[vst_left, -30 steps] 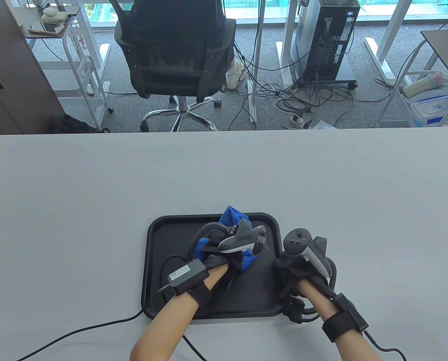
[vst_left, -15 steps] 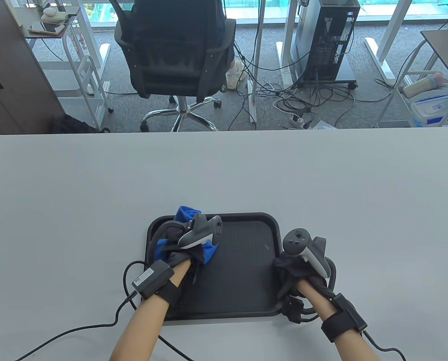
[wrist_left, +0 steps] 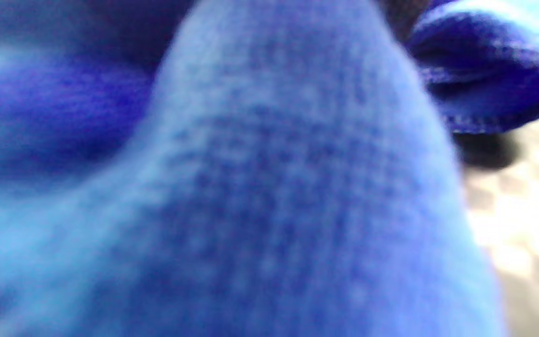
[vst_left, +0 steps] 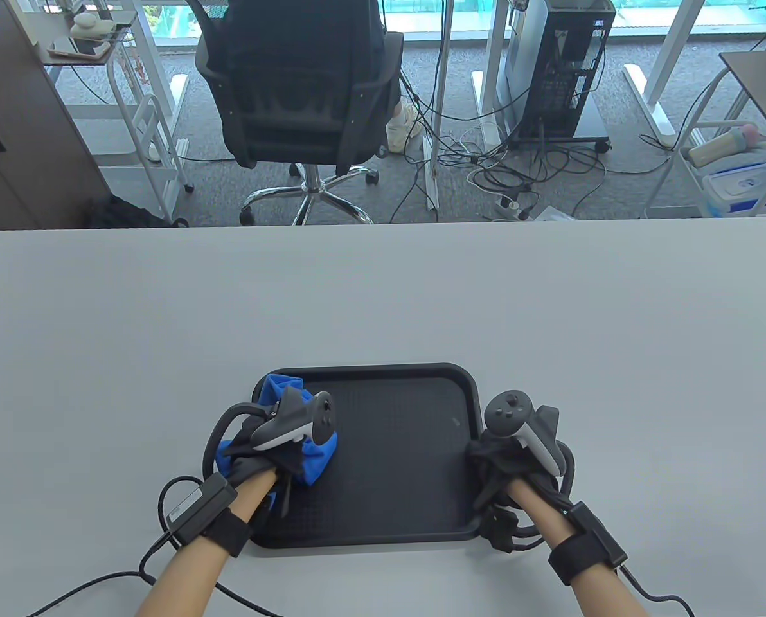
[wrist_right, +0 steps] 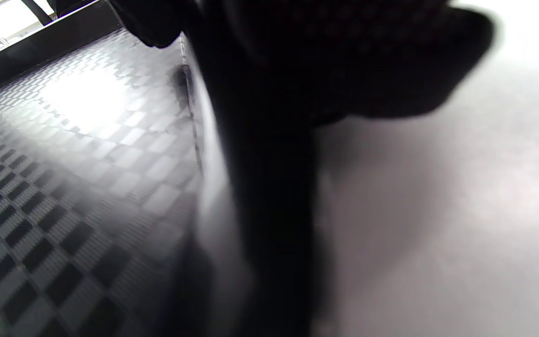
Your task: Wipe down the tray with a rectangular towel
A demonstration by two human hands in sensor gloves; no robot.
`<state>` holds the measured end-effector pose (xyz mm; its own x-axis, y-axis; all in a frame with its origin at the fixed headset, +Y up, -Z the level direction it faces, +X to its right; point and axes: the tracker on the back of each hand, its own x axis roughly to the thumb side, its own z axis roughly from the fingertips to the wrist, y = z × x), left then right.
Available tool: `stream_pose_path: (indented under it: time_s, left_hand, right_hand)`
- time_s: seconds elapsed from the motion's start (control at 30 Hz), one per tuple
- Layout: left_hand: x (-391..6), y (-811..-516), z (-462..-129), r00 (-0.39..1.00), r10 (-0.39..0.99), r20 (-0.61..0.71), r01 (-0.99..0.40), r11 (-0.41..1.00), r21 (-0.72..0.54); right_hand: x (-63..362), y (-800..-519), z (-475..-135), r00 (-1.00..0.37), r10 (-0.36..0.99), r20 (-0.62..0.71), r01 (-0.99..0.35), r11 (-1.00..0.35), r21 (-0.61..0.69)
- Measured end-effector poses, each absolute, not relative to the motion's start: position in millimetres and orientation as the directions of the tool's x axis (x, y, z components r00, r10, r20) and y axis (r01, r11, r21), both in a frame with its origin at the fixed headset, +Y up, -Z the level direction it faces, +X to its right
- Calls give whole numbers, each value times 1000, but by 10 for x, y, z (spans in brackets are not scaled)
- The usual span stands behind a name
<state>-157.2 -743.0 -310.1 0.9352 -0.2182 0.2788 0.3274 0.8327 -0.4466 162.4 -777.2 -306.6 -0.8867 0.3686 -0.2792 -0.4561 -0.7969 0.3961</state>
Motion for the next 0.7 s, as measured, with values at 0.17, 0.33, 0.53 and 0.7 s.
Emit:
stream_pose_path:
  time_s: [0.17,0.33,0.53,0.7]
  left_hand:
    - [-1428,-7418,-2767,881,-216,421,401,813,-422]
    - [-1231,-7411,-2555,822,-206,531,453,803,-389]
    - [-889,-7403,-2413,764,-174,621,476,801,-363]
    - [-489,-7404,-2391,698,-171,695,507,803,-312]
  right_hand:
    - [1628,-7773,-3067,-885,373,-281,-460,-794,397]
    - [1632,-7773,-3070,-884,374,-282,-462,-792,399]
    - [1635,-7774,-3071,-884,376,-279,-463,-789,403]
    - [1637,-7775,-3073,-885,375,-275,-460,-791,403]
